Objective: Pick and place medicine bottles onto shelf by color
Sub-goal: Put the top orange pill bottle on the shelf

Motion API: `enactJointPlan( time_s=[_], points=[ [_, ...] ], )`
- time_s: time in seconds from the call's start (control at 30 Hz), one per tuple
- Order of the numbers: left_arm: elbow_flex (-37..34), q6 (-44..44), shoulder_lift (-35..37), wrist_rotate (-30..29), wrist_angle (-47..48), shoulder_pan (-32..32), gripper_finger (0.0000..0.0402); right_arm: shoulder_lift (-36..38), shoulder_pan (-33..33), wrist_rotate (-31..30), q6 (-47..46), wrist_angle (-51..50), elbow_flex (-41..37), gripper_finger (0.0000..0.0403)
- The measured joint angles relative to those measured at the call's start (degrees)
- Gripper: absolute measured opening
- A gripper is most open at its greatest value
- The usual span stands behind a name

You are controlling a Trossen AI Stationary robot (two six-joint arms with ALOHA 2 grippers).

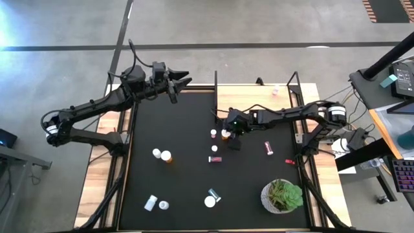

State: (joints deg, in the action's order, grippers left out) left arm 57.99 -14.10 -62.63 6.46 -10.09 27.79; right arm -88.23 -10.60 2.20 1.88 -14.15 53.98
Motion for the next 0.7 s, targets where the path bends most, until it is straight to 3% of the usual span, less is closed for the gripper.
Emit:
enactJointPlan(
  time_s=[0.5,0.7],
  points=[
    [0.1,0.0,0.0,-2.5,-0.2,0.3,0.0164,-1.3,0.1,1.0,-1.8,0.8,0.1,0.0327],
    [0.1,0.0,0.0,-2.5,-0.2,0.3,0.0164,-1.3,0.1,0.9,-1.9,0.8,0.1,0.0302]
  ],
)
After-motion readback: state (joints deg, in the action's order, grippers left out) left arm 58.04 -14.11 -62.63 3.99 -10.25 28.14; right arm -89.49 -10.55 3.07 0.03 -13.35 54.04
